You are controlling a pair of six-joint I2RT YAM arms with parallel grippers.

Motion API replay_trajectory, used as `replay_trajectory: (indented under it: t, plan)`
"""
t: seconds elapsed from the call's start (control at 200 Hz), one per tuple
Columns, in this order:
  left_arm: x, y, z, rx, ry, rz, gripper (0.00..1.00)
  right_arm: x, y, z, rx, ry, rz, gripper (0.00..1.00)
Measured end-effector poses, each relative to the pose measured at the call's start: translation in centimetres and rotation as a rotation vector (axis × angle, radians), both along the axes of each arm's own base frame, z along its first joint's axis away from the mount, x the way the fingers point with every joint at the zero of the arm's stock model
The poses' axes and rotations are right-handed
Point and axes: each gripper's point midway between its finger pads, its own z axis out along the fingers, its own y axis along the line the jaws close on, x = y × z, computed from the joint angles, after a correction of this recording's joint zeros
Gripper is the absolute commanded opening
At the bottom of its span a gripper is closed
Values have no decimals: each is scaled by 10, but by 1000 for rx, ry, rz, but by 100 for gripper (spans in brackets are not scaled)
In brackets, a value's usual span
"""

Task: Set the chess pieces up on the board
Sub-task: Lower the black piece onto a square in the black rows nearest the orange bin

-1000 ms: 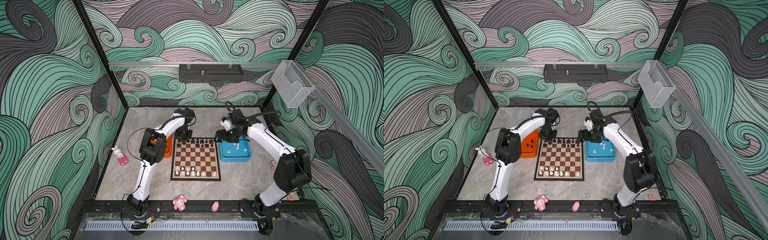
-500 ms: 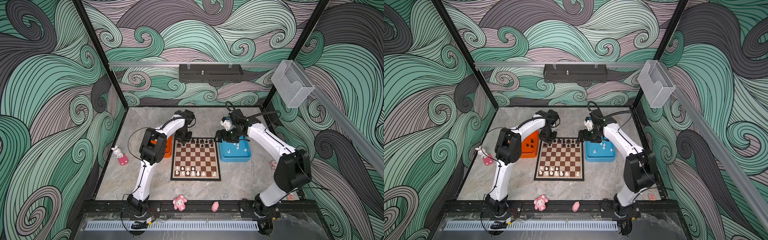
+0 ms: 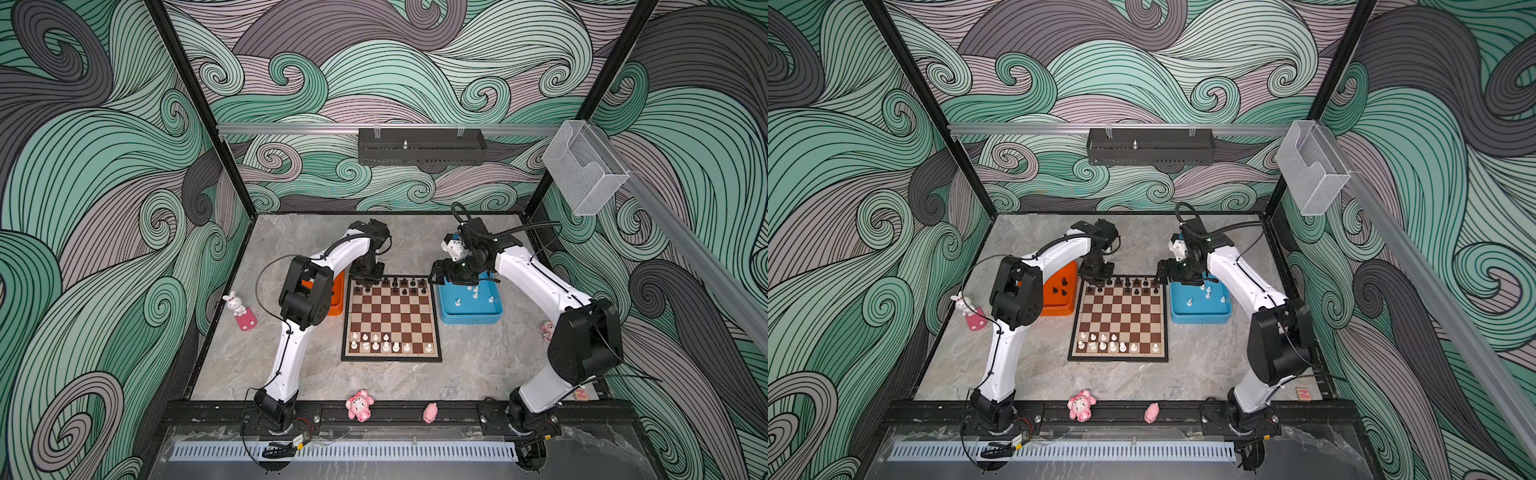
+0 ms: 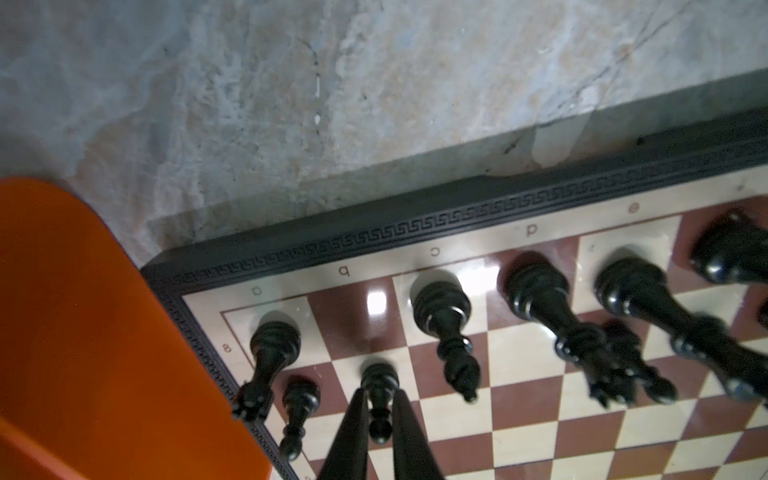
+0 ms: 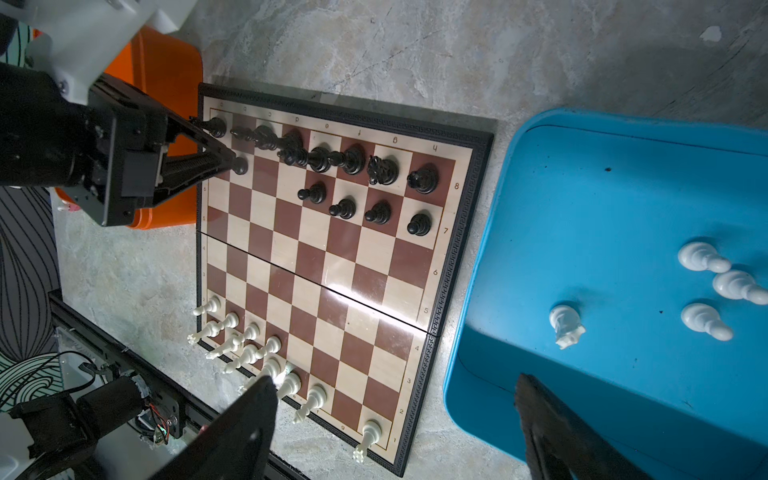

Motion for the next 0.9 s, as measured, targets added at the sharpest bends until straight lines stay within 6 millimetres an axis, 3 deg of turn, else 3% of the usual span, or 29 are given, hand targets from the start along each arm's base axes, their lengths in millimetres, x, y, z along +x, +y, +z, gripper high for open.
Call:
replay_trajectory:
  t: [0.901]
  plan:
    - [-3,3,-3,14,9,0,14,0,0,0,3,-2,1,90]
